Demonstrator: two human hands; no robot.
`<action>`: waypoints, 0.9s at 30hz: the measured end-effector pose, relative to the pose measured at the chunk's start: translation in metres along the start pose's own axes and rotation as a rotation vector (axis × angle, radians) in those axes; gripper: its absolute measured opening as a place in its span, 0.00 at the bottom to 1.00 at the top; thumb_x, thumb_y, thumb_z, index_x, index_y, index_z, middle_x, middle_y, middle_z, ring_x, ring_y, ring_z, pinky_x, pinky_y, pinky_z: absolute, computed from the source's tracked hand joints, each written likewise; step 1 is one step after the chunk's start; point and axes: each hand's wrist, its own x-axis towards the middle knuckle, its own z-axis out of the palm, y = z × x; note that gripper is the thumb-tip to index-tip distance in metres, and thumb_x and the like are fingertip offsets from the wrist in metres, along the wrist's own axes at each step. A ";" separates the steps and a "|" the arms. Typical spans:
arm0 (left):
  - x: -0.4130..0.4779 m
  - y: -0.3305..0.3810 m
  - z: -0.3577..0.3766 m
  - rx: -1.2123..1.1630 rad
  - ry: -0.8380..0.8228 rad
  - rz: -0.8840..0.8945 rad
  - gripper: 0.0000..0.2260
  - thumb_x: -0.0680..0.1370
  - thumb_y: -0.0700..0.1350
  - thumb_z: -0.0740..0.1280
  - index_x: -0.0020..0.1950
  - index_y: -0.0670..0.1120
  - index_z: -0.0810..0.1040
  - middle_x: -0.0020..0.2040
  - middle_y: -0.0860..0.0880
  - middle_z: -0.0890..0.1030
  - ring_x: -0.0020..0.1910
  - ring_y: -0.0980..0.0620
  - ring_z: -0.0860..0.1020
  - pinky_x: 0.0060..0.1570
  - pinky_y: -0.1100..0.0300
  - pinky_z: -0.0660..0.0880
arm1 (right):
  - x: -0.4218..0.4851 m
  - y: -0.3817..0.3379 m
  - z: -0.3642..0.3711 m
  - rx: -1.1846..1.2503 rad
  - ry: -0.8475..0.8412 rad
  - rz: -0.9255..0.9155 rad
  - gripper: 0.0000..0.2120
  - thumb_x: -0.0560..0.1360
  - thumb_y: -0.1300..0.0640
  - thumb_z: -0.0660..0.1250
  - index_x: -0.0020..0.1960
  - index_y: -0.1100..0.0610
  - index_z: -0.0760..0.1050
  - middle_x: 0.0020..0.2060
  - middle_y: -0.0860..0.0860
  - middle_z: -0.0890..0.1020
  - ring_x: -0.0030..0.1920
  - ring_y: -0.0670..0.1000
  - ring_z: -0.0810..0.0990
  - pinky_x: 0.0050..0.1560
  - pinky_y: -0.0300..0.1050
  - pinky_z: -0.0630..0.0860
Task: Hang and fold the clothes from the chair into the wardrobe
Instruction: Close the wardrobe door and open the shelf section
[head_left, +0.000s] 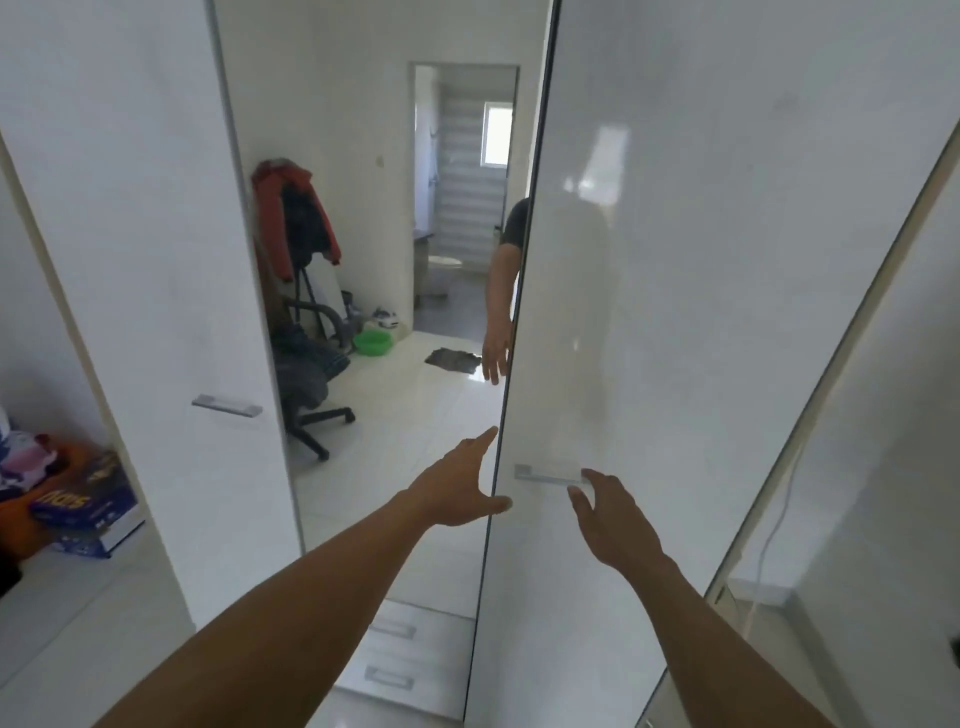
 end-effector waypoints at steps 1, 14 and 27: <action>0.007 0.000 0.009 -0.037 -0.003 -0.006 0.46 0.74 0.57 0.73 0.81 0.53 0.45 0.80 0.49 0.57 0.78 0.49 0.59 0.73 0.56 0.59 | 0.003 0.008 0.005 -0.004 -0.013 -0.003 0.25 0.83 0.45 0.55 0.76 0.55 0.63 0.72 0.53 0.70 0.72 0.54 0.69 0.71 0.52 0.66; 0.095 -0.008 0.074 -0.361 0.235 0.084 0.47 0.77 0.42 0.72 0.80 0.52 0.38 0.71 0.72 0.52 0.62 0.84 0.60 0.50 0.84 0.63 | 0.062 0.032 0.070 0.046 0.148 -0.044 0.30 0.83 0.42 0.49 0.80 0.42 0.41 0.69 0.49 0.74 0.71 0.51 0.70 0.73 0.59 0.63; 0.047 -0.015 0.093 -0.312 0.175 0.092 0.55 0.71 0.55 0.77 0.79 0.60 0.34 0.69 0.76 0.56 0.57 0.68 0.73 0.48 0.78 0.71 | 0.033 0.026 0.065 -0.030 0.131 -0.019 0.31 0.82 0.38 0.45 0.78 0.39 0.33 0.60 0.47 0.76 0.67 0.53 0.69 0.70 0.66 0.63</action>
